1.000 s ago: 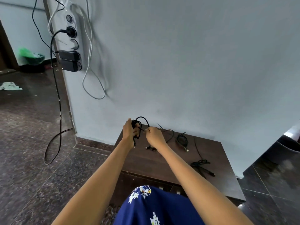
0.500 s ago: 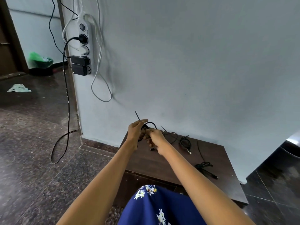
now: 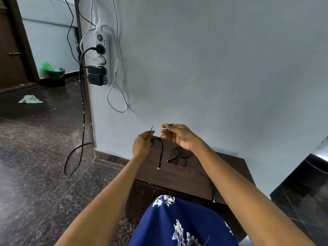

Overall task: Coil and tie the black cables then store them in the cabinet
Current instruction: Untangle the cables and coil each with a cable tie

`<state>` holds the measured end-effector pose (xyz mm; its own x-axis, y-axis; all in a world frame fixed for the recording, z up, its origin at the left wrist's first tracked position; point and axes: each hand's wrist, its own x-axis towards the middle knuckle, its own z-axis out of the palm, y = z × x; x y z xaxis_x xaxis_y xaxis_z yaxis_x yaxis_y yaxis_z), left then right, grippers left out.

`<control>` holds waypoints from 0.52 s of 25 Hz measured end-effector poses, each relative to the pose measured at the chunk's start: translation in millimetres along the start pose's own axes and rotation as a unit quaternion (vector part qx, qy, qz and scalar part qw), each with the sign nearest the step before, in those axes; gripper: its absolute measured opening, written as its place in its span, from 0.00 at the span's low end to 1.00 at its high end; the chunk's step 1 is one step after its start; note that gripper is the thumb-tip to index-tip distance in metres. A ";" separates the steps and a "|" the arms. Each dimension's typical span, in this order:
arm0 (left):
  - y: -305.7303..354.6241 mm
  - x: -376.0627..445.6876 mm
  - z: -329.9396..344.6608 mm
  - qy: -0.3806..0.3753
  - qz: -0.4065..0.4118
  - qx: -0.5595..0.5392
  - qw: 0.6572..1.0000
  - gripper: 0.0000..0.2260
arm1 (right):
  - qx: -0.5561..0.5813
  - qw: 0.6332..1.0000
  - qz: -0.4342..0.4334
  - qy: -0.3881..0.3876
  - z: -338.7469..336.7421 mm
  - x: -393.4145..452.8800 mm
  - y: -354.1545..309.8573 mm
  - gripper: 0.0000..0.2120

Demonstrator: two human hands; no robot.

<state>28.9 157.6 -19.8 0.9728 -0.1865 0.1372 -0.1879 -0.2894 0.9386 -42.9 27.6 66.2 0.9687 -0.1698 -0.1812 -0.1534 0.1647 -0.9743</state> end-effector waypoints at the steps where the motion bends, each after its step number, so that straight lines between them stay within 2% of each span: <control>1: -0.3 -3.4 -2.1 -0.001 0.025 0.061 0.998 0.14 | -0.046 0.999 -0.011 0.026 1.1 0.0 -1.2 0.13; 3: -3.2 -10.9 -6.6 0.002 0.075 0.171 0.982 0.14 | -0.146 0.988 -0.011 0.053 3.8 -1.7 -5.3 0.16; 7: -6.2 -21.7 -17.6 0.008 0.173 0.311 0.934 0.14 | -0.238 0.968 0.083 0.005 19.3 -9.7 -10.9 0.17; 10: -3.9 -24.0 -26.9 0.035 0.177 0.329 0.927 0.15 | -0.290 0.952 0.095 0.023 31.4 -11.3 -6.1 0.16; 13: 4.2 -20.4 -26.9 0.022 0.119 0.261 0.958 0.13 | -0.276 0.956 0.016 0.094 38.7 -5.4 7.3 0.12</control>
<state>12.0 185.5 -10.2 0.8970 -0.2690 0.3508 -0.4353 -0.6756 0.5950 -41.7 67.3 65.3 0.9174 -0.3540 -0.1818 -0.3124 -0.3575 -0.8801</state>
